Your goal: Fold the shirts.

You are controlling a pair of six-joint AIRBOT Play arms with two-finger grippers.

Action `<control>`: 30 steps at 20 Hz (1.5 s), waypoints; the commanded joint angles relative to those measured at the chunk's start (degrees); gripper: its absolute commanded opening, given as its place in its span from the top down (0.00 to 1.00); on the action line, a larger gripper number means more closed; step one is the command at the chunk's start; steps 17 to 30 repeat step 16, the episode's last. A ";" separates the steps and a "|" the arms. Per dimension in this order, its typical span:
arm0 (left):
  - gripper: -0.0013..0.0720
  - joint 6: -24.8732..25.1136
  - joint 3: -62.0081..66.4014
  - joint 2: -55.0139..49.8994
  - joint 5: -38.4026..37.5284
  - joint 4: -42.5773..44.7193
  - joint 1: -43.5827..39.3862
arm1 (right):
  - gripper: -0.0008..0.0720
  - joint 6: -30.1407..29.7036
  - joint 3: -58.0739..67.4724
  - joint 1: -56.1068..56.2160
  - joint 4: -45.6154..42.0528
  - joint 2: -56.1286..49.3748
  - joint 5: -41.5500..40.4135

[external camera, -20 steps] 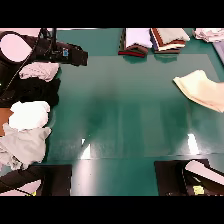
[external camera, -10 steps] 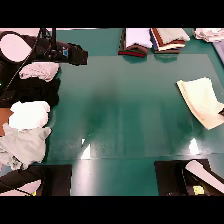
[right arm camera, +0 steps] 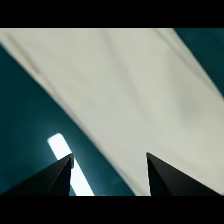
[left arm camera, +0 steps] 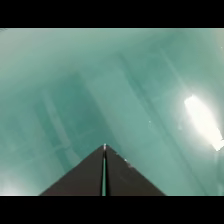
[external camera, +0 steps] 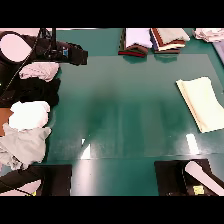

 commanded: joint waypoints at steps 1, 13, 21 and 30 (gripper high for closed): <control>0.95 0.02 0.00 -0.02 0.59 0.00 -0.02 | 0.26 0.39 2.60 10.23 11.82 2.49 -2.36; 0.95 0.00 0.02 -0.02 0.66 -0.04 -0.02 | 0.97 0.13 1.31 46.34 11.45 6.03 -10.14; 0.95 0.00 0.02 -0.02 0.66 -0.04 -0.02 | 0.97 0.15 1.29 46.69 11.50 6.03 -10.05; 0.95 0.00 0.02 -0.02 0.66 -0.04 -0.02 | 0.97 0.15 1.29 46.69 11.50 6.03 -10.05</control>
